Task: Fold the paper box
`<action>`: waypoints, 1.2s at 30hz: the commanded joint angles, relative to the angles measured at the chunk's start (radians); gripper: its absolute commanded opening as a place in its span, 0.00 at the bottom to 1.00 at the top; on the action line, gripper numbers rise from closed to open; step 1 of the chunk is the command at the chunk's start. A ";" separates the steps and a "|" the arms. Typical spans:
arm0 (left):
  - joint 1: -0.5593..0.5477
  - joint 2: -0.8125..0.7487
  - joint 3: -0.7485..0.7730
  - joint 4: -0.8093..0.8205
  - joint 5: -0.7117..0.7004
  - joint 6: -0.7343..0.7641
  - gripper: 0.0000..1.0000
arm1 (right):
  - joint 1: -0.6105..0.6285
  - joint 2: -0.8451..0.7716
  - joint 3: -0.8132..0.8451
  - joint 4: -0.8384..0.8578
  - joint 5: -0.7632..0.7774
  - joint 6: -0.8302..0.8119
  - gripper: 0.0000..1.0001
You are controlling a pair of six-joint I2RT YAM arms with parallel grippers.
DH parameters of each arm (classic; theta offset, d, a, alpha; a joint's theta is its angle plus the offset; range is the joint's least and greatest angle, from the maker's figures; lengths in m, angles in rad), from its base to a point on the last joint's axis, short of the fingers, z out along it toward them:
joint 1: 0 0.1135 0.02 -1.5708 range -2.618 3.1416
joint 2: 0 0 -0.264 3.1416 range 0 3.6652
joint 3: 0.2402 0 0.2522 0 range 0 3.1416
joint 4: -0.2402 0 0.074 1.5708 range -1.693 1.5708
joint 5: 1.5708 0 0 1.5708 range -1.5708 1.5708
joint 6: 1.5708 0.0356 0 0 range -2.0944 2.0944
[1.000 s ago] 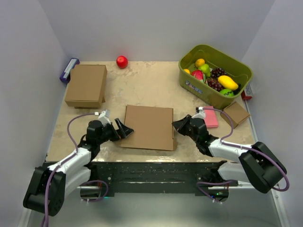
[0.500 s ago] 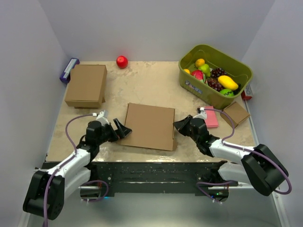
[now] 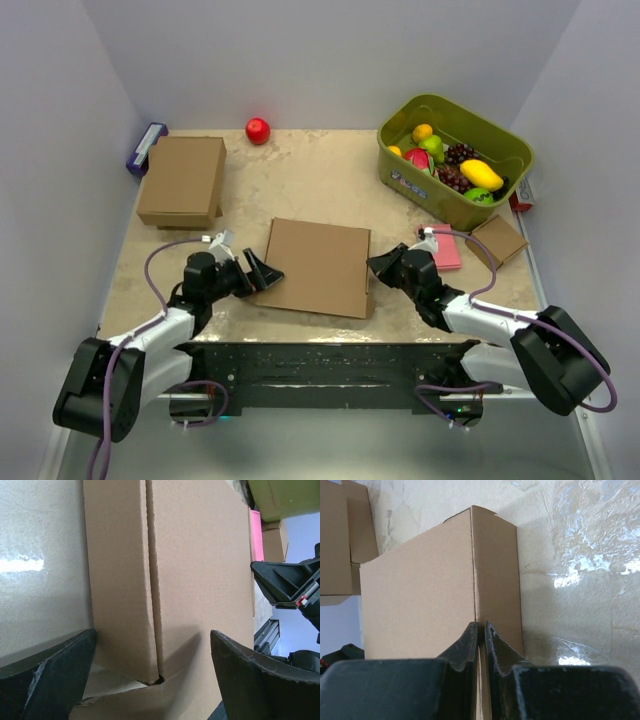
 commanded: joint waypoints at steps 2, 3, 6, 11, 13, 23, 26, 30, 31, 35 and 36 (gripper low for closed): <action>0.001 0.047 0.006 0.109 0.082 -0.018 0.99 | -0.002 0.039 -0.039 -0.256 0.059 -0.034 0.00; 0.001 0.051 0.011 0.112 0.085 -0.020 0.99 | -0.004 0.036 -0.039 -0.256 0.059 -0.036 0.00; 0.001 0.079 0.017 0.119 0.100 -0.015 0.99 | -0.004 0.038 -0.039 -0.256 0.060 -0.037 0.00; 0.001 0.087 0.006 0.025 0.029 0.051 0.99 | -0.004 0.048 -0.039 -0.255 0.071 -0.031 0.00; 0.001 0.087 0.008 0.004 0.015 0.046 1.00 | -0.004 0.054 -0.034 -0.262 0.073 -0.028 0.00; 0.001 -0.004 0.011 -0.060 -0.076 0.051 1.00 | -0.004 -0.008 -0.014 -0.332 0.111 -0.020 0.00; 0.001 0.054 -0.002 0.003 -0.013 0.031 1.00 | -0.002 -0.018 -0.013 -0.344 0.112 -0.019 0.00; 0.001 0.097 -0.011 0.078 0.044 0.011 0.99 | -0.004 -0.027 -0.016 -0.347 0.111 -0.019 0.00; 0.001 0.109 -0.009 0.104 0.062 0.005 0.99 | -0.004 -0.025 -0.016 -0.347 0.112 -0.019 0.00; -0.003 0.143 -0.008 0.167 0.099 -0.020 0.97 | -0.004 -0.025 -0.016 -0.348 0.112 -0.019 0.00; -0.006 0.149 -0.008 0.178 0.105 -0.029 0.95 | -0.005 -0.024 -0.016 -0.347 0.111 -0.017 0.00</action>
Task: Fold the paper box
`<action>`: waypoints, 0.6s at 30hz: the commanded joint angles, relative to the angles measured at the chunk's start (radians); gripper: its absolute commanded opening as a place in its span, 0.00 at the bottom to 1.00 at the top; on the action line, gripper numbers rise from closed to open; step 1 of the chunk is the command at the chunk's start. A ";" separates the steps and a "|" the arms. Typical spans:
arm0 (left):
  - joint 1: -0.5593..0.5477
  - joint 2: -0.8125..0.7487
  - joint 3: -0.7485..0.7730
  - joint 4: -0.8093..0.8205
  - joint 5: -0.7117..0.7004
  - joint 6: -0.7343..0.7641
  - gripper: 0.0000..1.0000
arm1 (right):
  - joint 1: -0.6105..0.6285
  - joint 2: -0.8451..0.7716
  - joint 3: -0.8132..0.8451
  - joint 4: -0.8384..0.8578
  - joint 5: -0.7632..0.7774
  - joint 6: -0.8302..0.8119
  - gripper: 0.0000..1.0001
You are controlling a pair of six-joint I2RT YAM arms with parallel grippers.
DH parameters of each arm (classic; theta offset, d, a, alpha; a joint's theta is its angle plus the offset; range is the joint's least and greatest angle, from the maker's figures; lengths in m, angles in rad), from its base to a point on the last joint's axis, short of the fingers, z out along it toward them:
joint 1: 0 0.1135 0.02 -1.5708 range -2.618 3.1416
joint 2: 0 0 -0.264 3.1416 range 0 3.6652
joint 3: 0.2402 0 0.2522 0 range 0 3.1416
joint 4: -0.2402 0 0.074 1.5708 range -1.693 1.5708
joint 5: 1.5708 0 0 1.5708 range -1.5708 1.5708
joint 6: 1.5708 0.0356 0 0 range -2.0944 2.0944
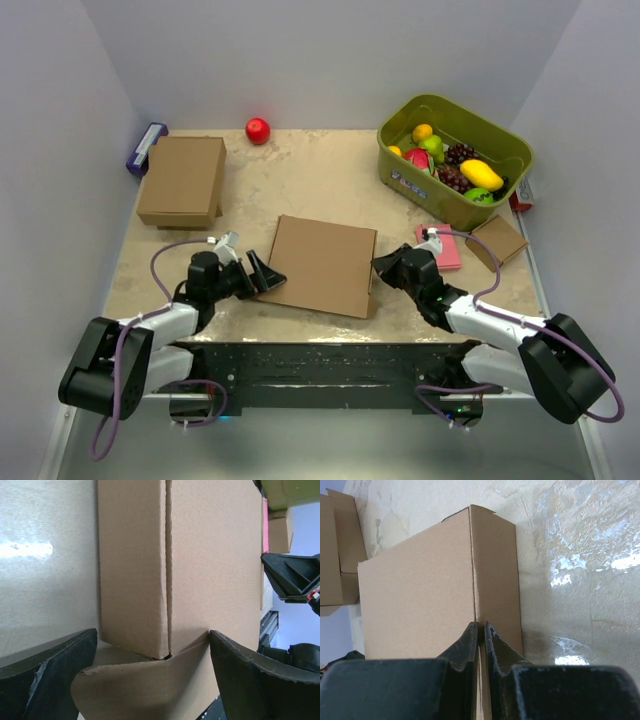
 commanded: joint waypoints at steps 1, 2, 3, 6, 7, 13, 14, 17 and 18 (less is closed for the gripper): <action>-0.012 0.037 -0.007 0.129 0.071 -0.036 0.94 | -0.002 0.031 -0.036 -0.234 0.061 -0.030 0.00; -0.021 0.041 -0.005 0.139 0.074 -0.039 0.93 | -0.002 0.028 -0.036 -0.234 0.059 -0.030 0.00; -0.026 0.047 -0.004 0.148 0.076 -0.042 0.91 | -0.002 0.029 -0.036 -0.233 0.059 -0.030 0.00; -0.041 0.063 0.001 0.200 0.093 -0.065 0.85 | -0.004 0.031 -0.037 -0.230 0.061 -0.034 0.00; -0.046 0.066 0.004 0.224 0.099 -0.073 0.84 | -0.004 0.029 -0.037 -0.228 0.059 -0.034 0.00; -0.061 0.029 0.001 0.255 0.070 -0.110 0.70 | -0.002 0.019 -0.046 -0.222 0.062 -0.047 0.00; -0.062 0.021 0.004 0.252 0.061 -0.111 0.69 | -0.004 0.015 -0.045 -0.222 0.067 -0.054 0.00; -0.064 0.001 0.005 0.235 0.039 -0.116 0.61 | -0.004 0.005 -0.031 -0.236 0.044 -0.096 0.00; -0.064 0.001 0.007 0.235 0.039 -0.118 0.59 | -0.004 -0.006 -0.022 -0.236 0.035 -0.125 0.00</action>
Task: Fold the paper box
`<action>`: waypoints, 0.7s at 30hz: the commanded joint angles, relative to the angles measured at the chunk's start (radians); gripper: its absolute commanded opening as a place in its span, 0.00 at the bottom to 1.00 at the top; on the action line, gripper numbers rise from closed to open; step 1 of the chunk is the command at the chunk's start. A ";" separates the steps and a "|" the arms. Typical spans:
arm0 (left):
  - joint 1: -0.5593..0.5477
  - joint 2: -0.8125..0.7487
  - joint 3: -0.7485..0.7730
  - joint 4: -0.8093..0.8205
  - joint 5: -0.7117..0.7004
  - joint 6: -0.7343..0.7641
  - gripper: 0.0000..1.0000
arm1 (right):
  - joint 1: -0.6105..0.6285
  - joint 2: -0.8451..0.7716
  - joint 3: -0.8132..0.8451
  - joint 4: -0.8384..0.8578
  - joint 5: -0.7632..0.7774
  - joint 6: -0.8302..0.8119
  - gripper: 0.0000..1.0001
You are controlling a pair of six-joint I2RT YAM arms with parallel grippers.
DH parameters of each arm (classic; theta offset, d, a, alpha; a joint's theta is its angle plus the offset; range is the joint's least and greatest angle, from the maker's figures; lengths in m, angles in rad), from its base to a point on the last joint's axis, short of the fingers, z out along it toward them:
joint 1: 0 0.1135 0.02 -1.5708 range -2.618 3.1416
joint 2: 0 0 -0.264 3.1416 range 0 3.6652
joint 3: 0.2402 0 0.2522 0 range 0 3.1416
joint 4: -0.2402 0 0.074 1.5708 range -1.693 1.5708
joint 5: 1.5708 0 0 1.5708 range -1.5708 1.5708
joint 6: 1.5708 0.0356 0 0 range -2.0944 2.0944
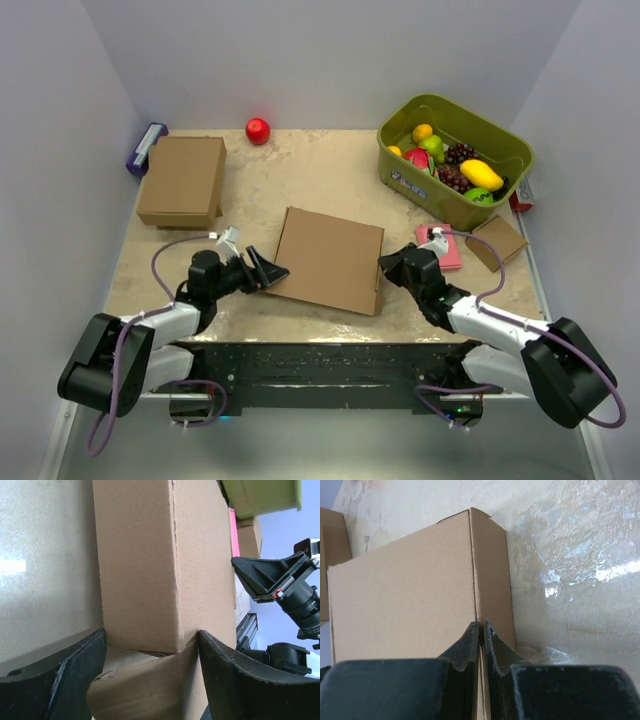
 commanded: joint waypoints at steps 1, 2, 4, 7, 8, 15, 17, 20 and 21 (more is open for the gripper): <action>-0.023 -0.028 0.009 0.078 0.026 -0.029 0.58 | 0.006 0.007 -0.015 -0.216 -0.028 -0.119 0.00; -0.023 -0.027 0.009 0.078 0.028 -0.032 0.56 | 0.008 0.001 -0.008 -0.226 -0.036 -0.131 0.00; -0.023 -0.019 0.013 0.078 0.029 -0.034 0.52 | 0.012 -0.030 0.020 -0.248 -0.038 -0.174 0.03; -0.023 -0.013 0.018 0.083 0.029 -0.037 0.45 | 0.027 -0.086 0.057 -0.286 -0.021 -0.226 0.25; -0.023 -0.011 0.021 0.083 0.029 -0.039 0.42 | 0.037 -0.103 0.067 -0.329 -0.016 -0.252 0.40; -0.023 0.006 0.064 0.045 0.044 -0.028 0.36 | 0.260 -0.196 0.231 -0.453 0.198 -0.389 0.81; -0.023 0.007 0.072 0.017 0.049 -0.017 0.35 | 0.413 -0.173 0.273 -0.475 0.345 -0.445 0.82; -0.023 0.006 0.092 -0.024 0.057 -0.002 0.34 | 0.584 -0.092 0.343 -0.478 0.506 -0.528 0.84; -0.021 0.006 0.101 -0.031 0.058 0.000 0.34 | 0.624 -0.067 0.374 -0.477 0.540 -0.550 0.85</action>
